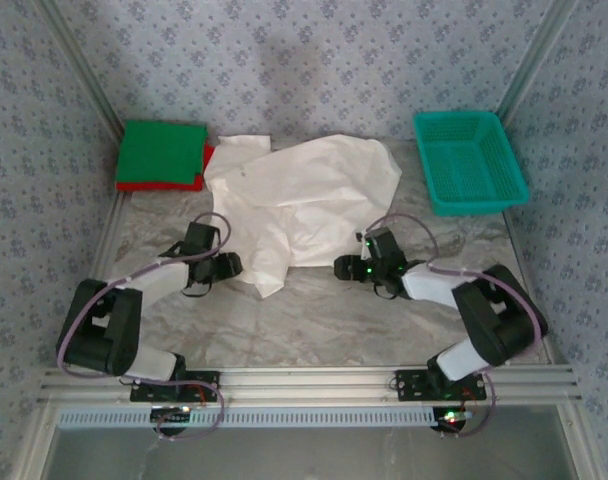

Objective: Fold and stack the t-shirts

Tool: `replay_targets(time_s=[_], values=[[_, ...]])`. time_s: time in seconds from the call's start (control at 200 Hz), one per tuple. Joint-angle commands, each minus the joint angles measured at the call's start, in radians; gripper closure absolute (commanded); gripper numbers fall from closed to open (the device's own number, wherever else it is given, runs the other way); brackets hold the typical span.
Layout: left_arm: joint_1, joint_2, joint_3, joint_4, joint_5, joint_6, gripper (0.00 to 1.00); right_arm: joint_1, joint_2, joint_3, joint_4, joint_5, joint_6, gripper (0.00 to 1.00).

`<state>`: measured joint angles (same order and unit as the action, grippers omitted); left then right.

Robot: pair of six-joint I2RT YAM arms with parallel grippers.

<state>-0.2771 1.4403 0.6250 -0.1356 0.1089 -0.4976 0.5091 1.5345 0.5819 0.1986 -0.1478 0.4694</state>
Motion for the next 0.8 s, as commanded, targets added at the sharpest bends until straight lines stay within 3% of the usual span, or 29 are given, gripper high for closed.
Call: replay_targets(time_s=[0.0,0.07,0.1,0.15,0.23,0.315,0.51,0.665,0.794], values=[[-0.008,0.042,0.071,0.138,0.014,0.035,0.6,0.011,0.11,0.044,0.2,-0.026,0.051,0.36],[-0.007,0.04,0.11,0.117,-0.001,0.052,0.91,0.006,0.16,0.081,0.217,-0.015,0.071,0.59],[-0.007,0.029,0.126,0.096,-0.008,0.057,1.0,0.005,0.161,0.1,0.199,-0.004,0.076,0.71],[-0.007,0.002,0.149,0.061,-0.021,0.068,1.0,0.006,0.137,0.119,0.164,0.021,0.07,0.84],[-0.004,-0.06,0.176,-0.02,-0.076,0.075,1.0,0.005,0.052,0.14,0.07,0.086,0.042,0.94],[0.013,-0.136,0.2,-0.092,-0.093,0.092,1.0,-0.021,-0.065,0.182,-0.079,0.098,-0.007,1.0],[0.061,-0.271,0.339,-0.324,-0.09,0.127,1.0,-0.115,-0.292,0.355,-0.473,0.011,-0.189,1.0],[0.132,-0.289,0.452,-0.458,-0.042,0.154,1.0,-0.188,-0.317,0.521,-0.763,-0.084,-0.296,1.0],[0.141,-0.216,0.508,-0.438,-0.006,0.195,1.0,-0.193,-0.251,0.602,-0.795,-0.09,-0.357,1.0]])
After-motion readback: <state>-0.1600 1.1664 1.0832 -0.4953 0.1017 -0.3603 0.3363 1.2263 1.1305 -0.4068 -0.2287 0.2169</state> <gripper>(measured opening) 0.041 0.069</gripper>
